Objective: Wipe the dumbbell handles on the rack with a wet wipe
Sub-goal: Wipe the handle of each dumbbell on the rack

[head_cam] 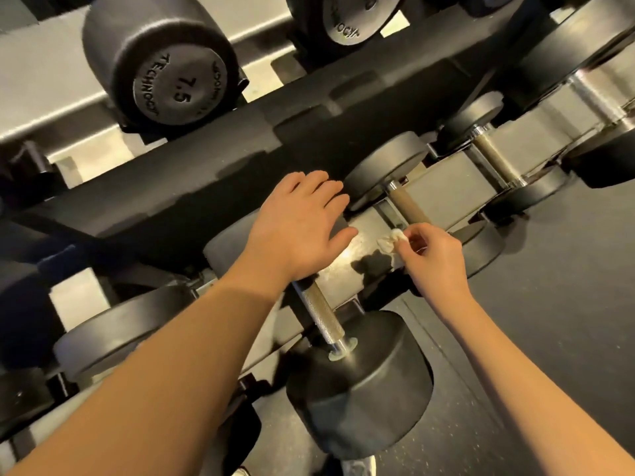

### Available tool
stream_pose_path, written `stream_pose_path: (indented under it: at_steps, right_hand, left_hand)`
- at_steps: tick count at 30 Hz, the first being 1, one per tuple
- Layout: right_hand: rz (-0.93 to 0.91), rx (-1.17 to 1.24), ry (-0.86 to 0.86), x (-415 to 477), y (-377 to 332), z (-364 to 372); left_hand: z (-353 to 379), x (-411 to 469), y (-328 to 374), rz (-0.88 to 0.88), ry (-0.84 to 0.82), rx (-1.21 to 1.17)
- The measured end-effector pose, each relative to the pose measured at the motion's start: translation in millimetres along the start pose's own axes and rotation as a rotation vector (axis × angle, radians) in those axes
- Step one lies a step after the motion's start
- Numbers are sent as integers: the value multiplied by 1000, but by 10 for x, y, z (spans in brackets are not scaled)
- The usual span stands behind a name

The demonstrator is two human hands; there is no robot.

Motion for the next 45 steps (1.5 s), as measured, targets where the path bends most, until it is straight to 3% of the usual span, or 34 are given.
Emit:
stream_pose_path:
  at_steps: [9,21,29,38,43,45]
  right_hand:
    - [28,-89,136,406,8,16]
    - [1,-148,176,881,-124,238]
    - [57,-346,73,767,72,125]
    - [58,-81,75,1021,-119,221]
    - [130,-325,-29,871,102,74]
    - [145,-302,-27,948,22,113]
  left_hand:
    - [14,8,-14,-34,-11,-55]
    - [34,-4,-18,-40,43,-54]
    - [31,-2,-28,-45,64,-59]
    - [21,-4,-20,-43,84,-45]
    - [-3,-8,-9,-29,114,-49]
    - [-6,-10,-8,-26,118,-43]
Point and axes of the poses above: each hand's wrist, its own x-axis towards the middle knuckle, its own z-axis out of the palm, y = z × x, the point moved 5 cm from there along x, towards the middle knuckle, and after that the axes turned 13 degrees about z, right-handed, at the moved point
